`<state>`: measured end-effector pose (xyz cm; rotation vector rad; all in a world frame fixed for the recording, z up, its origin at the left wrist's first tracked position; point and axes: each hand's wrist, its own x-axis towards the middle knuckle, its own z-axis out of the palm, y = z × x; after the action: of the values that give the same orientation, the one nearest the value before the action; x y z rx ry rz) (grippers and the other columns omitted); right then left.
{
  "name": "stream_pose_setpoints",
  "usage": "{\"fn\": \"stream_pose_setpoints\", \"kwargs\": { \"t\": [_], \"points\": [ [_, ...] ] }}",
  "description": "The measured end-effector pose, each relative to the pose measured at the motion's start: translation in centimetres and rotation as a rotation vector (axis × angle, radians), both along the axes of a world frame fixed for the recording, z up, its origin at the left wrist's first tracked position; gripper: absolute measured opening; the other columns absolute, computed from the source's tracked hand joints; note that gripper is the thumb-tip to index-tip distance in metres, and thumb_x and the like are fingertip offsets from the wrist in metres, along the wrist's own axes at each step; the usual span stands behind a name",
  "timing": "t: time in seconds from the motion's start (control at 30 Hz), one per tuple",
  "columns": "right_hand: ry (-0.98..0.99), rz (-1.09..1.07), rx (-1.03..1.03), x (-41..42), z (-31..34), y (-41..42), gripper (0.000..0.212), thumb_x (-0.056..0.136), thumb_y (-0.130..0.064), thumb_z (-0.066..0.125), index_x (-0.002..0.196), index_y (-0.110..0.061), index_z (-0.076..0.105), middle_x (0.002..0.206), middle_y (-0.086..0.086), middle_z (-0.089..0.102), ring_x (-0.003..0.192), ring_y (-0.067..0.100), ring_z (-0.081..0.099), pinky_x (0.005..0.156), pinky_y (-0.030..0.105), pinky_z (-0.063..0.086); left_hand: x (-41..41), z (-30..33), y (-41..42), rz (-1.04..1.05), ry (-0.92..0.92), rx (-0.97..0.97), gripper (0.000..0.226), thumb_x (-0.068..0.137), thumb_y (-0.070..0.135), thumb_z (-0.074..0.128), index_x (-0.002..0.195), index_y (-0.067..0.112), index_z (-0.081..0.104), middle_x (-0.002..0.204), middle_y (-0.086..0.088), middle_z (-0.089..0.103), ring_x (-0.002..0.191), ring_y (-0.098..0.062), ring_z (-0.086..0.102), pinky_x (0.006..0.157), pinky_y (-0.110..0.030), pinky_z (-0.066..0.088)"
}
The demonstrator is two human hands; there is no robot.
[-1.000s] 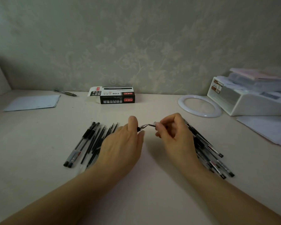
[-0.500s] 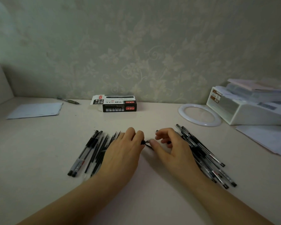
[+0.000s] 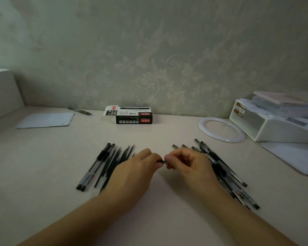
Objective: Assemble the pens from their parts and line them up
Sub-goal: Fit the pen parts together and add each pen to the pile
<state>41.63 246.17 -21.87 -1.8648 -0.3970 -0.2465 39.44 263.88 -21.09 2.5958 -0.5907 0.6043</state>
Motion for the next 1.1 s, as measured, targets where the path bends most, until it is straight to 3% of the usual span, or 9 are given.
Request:
{"fn": "stream_pose_setpoints", "kwargs": {
  "t": [0.1,0.23,0.33,0.47,0.7,0.77,0.87,1.0,1.1],
  "points": [
    [0.01,0.018,0.004,0.0,0.0,0.0,0.007,0.085,-0.034,0.07,0.083,-0.029,0.074,0.074,-0.004,0.074,0.073,0.012,0.07,0.079,0.032,0.057,0.3,-0.1,0.1,0.0,0.034,0.006,0.031,0.099,0.043,0.034,0.115,0.031,0.058,0.098,0.009,0.052,0.081,-0.013,0.057,0.063,-0.033,0.046],
    [-0.026,0.013,-0.111,-0.4,0.2,-0.2,0.026,0.086,-0.048,0.06,0.082,-0.026,0.074,0.073,-0.007,0.071,0.07,0.008,0.066,0.074,0.032,0.054,0.3,0.1,0.1,-0.073,0.041,-0.067,0.026,0.096,0.044,0.04,0.111,0.029,0.054,0.096,0.013,0.053,0.08,-0.01,0.057,0.064,-0.033,0.048],
    [0.004,0.044,-0.052,-0.6,0.5,-0.5,0.018,0.09,-0.036,0.063,0.084,-0.023,0.074,0.074,-0.003,0.071,0.071,0.011,0.065,0.072,0.027,0.054,0.2,0.3,0.2,-0.133,0.039,-0.112,0.018,0.093,0.042,0.05,0.103,0.028,0.045,0.089,0.015,0.054,0.075,-0.009,0.055,0.063,-0.034,0.049],
    [0.021,0.095,-0.045,-0.7,0.7,-1.0,0.011,0.091,-0.02,0.067,0.088,-0.016,0.077,0.074,-0.003,0.073,0.071,0.007,0.064,0.07,0.015,0.05,0.1,0.6,0.4,-0.158,0.009,-0.088,0.011,0.096,0.035,0.047,0.095,0.025,0.053,0.082,0.013,0.055,0.069,-0.012,0.054,0.06,-0.04,0.047],
    [-0.001,0.109,-0.064,-0.8,0.7,-1.4,0.006,0.087,-0.019,0.072,0.089,-0.019,0.078,0.081,-0.002,0.075,0.08,0.017,0.069,0.079,0.032,0.056,0.1,0.3,0.6,-0.094,0.038,0.007,0.034,0.095,0.046,0.029,0.098,0.03,0.059,0.067,0.014,0.044,0.066,-0.012,0.053,0.058,-0.035,0.045],
    [-0.009,0.114,-0.069,-0.8,0.7,-1.4,0.008,0.085,-0.017,0.074,0.092,-0.02,0.078,0.084,-0.003,0.076,0.081,0.016,0.07,0.079,0.03,0.057,0.0,0.2,0.5,-0.068,0.057,0.025,0.039,0.093,0.051,0.022,0.099,0.032,0.056,0.068,0.015,0.047,0.068,-0.01,0.053,0.059,-0.032,0.044],
    [0.002,0.099,-0.045,-0.8,0.6,-1.2,0.018,0.083,-0.021,0.077,0.1,-0.027,0.075,0.092,-0.01,0.075,0.082,0.009,0.069,0.078,0.018,0.054,-0.1,0.1,0.4,-0.05,0.06,0.014,0.033,0.096,0.051,0.026,0.102,0.034,0.053,0.088,0.015,0.059,0.079,-0.009,0.057,0.066,-0.034,0.048],
    [0.034,0.044,-0.024,-1.0,0.6,-0.9,0.021,0.081,-0.05,0.066,0.085,-0.031,0.074,0.08,-0.007,0.074,0.077,0.008,0.068,0.077,0.024,0.055,-0.2,-0.1,0.2,-0.081,0.032,-0.031,0.022,0.095,0.05,0.032,0.105,0.035,0.045,0.091,0.016,0.062,0.071,-0.006,0.055,0.057,-0.025,0.044],
    [0.039,0.038,-0.064,-1.0,0.6,-1.1,0.011,0.087,-0.037,0.069,0.082,-0.028,0.072,0.075,-0.004,0.072,0.075,0.013,0.068,0.078,0.031,0.056,-0.3,-0.2,-0.1,-0.114,0.028,-0.027,0.019,0.094,0.05,0.039,0.104,0.035,0.035,0.087,0.015,0.061,0.06,-0.004,0.051,0.049,-0.017,0.037]
  ]
}}
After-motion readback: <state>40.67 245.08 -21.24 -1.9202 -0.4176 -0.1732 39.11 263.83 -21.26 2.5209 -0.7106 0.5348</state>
